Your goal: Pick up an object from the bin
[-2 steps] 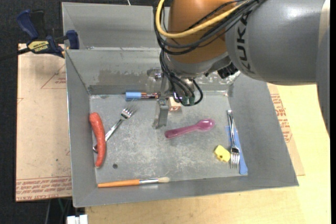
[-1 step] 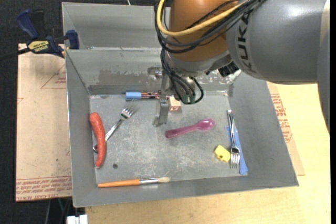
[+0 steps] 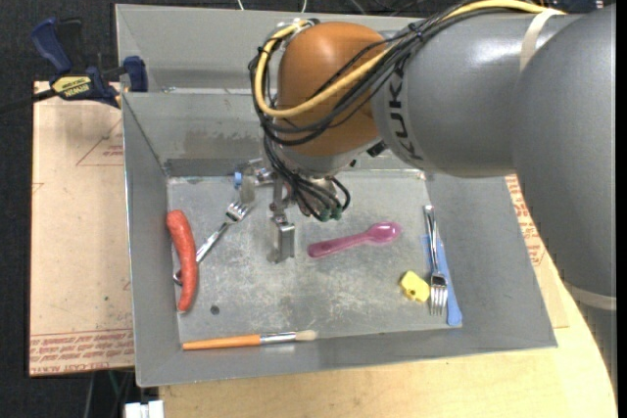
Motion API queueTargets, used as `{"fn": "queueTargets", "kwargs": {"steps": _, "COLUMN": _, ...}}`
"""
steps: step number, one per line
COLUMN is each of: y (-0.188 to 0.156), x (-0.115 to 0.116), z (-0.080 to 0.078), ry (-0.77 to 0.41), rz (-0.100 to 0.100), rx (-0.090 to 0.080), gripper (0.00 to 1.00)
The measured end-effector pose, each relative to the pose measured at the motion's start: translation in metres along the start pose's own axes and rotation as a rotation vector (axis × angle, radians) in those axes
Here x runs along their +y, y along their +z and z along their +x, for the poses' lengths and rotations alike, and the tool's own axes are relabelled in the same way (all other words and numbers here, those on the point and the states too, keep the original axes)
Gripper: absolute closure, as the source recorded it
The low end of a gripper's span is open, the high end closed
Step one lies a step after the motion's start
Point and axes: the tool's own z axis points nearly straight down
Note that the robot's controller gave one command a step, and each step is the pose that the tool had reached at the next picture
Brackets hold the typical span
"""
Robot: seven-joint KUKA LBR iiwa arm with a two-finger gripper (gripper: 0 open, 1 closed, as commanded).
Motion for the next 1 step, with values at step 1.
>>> {"fn": "queueTargets", "kwargs": {"steps": 1, "y": -0.0047, "x": 0.0225, "z": -0.0124, "ry": -0.255, "rz": -0.001, "rx": -0.007, "gripper": 0.00}}
